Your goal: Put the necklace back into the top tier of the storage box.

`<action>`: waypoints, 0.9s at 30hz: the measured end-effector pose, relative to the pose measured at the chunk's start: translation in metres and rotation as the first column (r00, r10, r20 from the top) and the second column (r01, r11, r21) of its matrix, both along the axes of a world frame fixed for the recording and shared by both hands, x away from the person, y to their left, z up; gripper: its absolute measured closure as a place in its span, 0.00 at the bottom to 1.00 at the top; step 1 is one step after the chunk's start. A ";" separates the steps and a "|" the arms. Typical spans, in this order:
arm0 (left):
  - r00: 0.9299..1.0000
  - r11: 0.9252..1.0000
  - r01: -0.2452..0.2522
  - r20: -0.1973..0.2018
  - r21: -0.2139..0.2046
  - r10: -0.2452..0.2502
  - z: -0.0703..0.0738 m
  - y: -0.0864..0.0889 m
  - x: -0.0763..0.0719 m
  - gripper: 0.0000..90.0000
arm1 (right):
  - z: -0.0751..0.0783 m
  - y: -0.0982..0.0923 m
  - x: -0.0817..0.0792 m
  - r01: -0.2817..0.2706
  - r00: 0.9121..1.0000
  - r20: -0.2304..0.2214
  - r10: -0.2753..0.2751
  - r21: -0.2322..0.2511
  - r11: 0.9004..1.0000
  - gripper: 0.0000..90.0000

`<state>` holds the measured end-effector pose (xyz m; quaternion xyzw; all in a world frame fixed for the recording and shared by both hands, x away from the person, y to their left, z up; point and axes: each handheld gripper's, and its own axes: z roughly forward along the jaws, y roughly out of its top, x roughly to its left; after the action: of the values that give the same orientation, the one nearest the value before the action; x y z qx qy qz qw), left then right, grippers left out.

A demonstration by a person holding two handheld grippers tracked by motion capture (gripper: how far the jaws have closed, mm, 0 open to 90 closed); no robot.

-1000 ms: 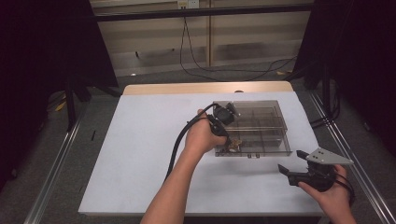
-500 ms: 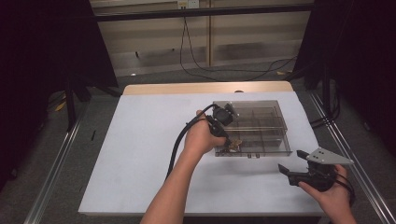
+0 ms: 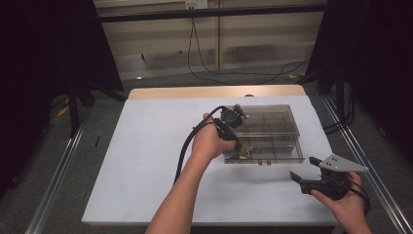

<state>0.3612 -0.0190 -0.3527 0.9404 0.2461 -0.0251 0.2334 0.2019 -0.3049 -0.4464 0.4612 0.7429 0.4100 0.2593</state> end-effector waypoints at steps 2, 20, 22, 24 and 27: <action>1.000 1.000 -0.009 0.001 -0.006 0.009 0.000 0.000 0.000 0.82 | 0.000 0.000 0.000 0.000 1.000 0.001 0.000 -0.001 1.000 0.16; 1.000 1.000 -0.001 -0.016 0.018 0.001 0.002 0.007 -0.001 0.88 | 0.000 0.001 0.000 -0.001 1.000 0.000 0.001 -0.006 1.000 0.16; 1.000 1.000 -0.001 -0.023 0.018 0.001 0.000 0.005 -0.001 0.90 | 0.000 0.001 0.000 -0.003 1.000 -0.001 0.003 -0.004 1.000 0.16; 0.999 1.000 0.009 -0.034 0.027 -0.008 -0.004 0.004 -0.002 0.92 | 0.000 0.001 0.000 -0.004 1.000 0.001 0.004 -0.004 1.000 0.16; 0.999 0.999 0.012 -0.039 0.045 -0.010 -0.010 0.003 -0.002 0.94 | 0.000 0.000 0.000 -0.001 1.000 0.000 0.001 -0.002 1.000 0.16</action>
<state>0.3588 -0.0163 -0.3629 0.9461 0.2459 -0.0388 0.2073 0.2017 -0.3045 -0.4461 0.4607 0.7435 0.4092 0.2598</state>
